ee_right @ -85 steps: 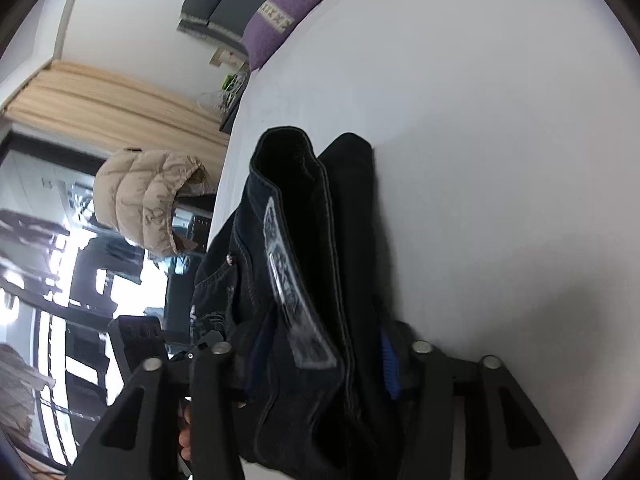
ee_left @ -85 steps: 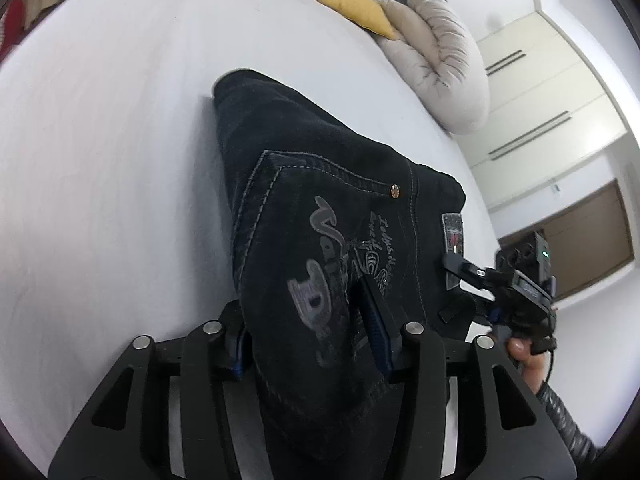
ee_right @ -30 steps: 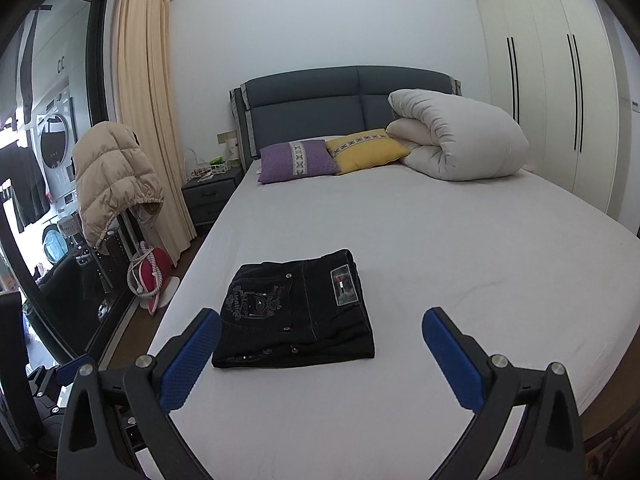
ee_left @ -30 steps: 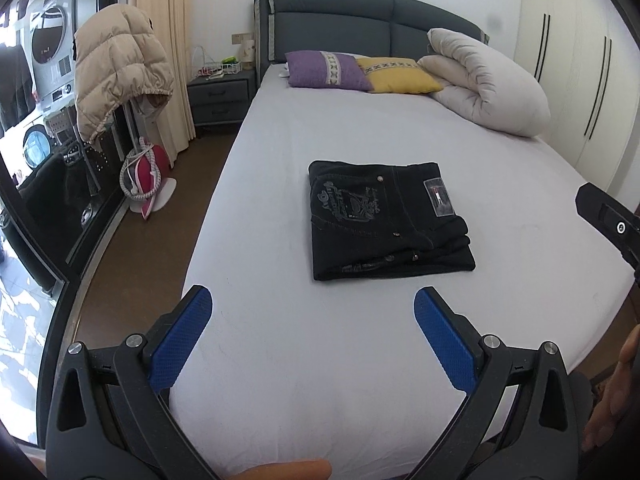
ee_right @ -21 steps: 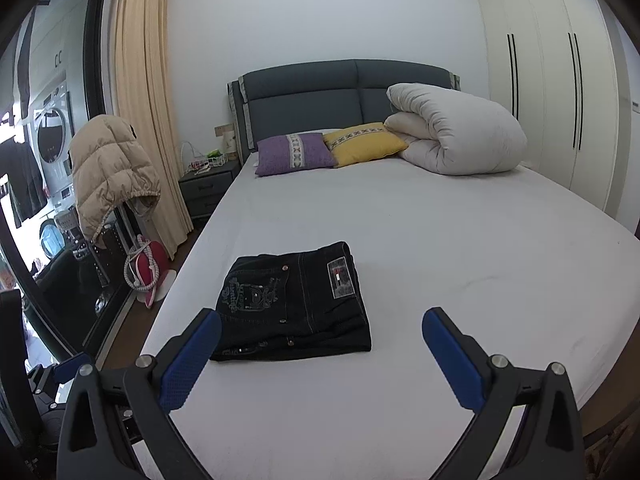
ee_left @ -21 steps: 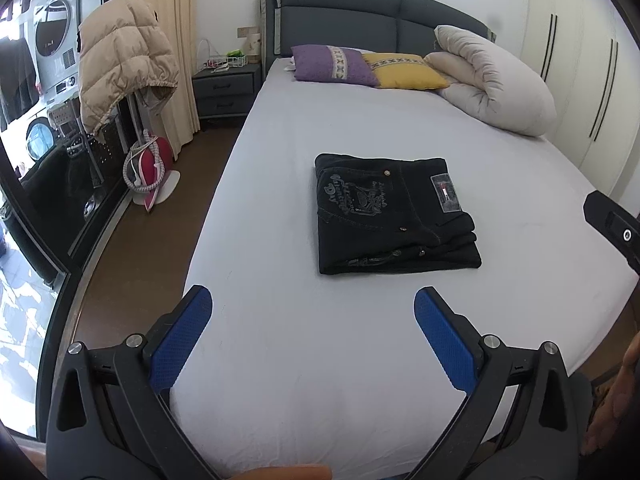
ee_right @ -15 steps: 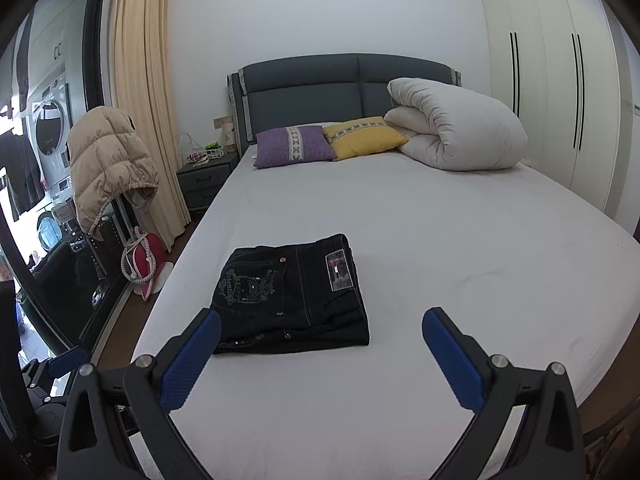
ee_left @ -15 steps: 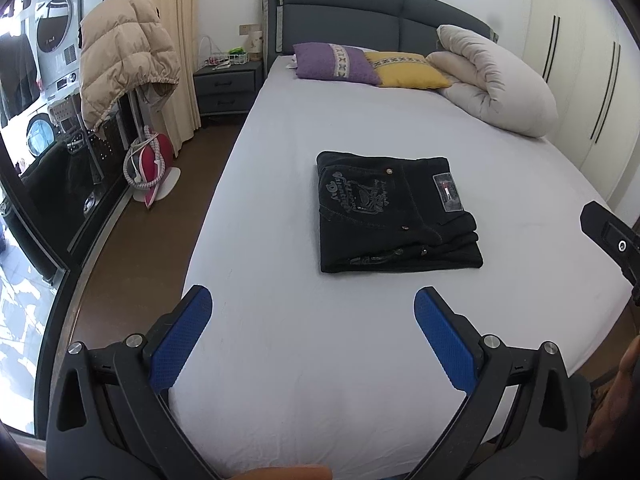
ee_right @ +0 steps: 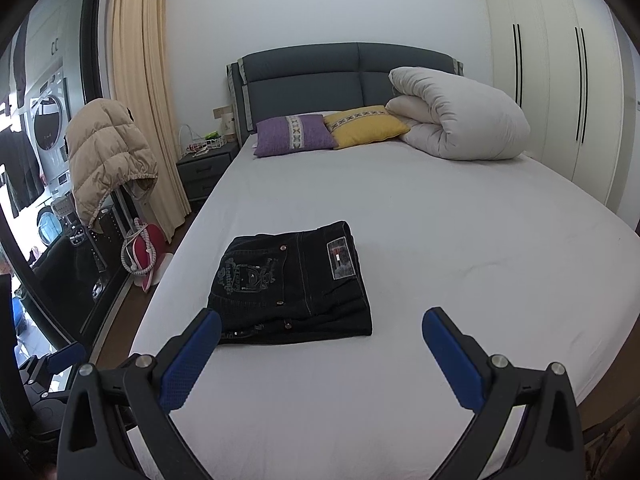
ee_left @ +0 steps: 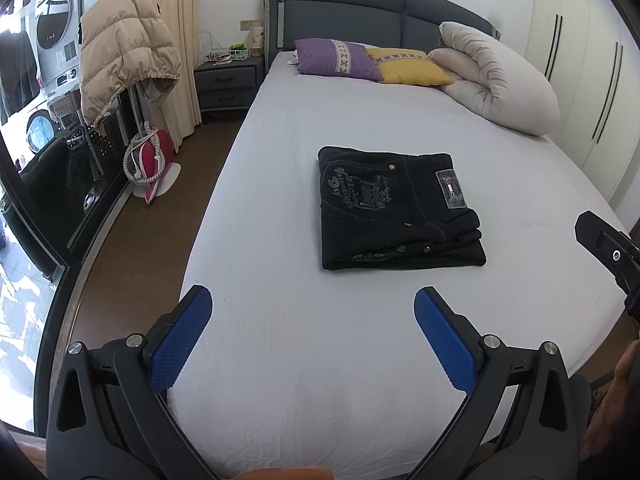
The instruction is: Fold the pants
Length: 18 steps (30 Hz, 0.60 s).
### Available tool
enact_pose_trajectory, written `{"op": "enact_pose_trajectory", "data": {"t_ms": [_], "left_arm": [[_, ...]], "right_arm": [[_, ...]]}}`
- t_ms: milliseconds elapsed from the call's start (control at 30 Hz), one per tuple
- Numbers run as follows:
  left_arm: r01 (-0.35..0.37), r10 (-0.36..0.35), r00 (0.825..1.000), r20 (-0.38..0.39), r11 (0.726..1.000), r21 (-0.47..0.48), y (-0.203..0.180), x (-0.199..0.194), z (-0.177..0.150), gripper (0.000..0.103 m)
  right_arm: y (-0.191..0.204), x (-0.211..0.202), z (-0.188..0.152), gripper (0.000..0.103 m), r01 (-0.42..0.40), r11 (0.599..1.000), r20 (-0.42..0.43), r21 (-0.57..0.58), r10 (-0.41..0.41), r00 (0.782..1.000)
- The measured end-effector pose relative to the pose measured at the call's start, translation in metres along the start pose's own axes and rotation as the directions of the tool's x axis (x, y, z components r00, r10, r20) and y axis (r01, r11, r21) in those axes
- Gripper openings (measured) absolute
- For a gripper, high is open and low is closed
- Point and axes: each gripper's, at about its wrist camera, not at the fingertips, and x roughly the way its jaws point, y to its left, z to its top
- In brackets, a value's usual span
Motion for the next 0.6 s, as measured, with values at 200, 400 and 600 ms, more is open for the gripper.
{"op": "enact_pose_trajectory", "data": {"t_ms": [200, 400, 600], "left_arm": [[-0.001, 0.001, 1.0, -0.001, 1.0, 0.0, 0.0002, 0.0013, -0.0007, 0.103], [-0.001, 0.001, 1.0, -0.001, 1.0, 0.0, -0.0001, 0.0002, -0.0009, 0.103], [0.0, 0.0, 1.0, -0.001, 1.0, 0.0, -0.0001, -0.0003, -0.0006, 0.103]], "right_arm": [[0.0001, 0.0018, -0.0016, 0.103, -0.003, 1.0, -0.003, -0.001, 0.003, 1.0], [-0.0002, 0.0055, -0.0031, 0.103, -0.006, 1.0, -0.012, -0.006, 0.006, 1.0], [0.0007, 0.0068, -0.0057, 0.103, -0.005, 1.0, -0.019, -0.007, 0.005, 1.0]]}}
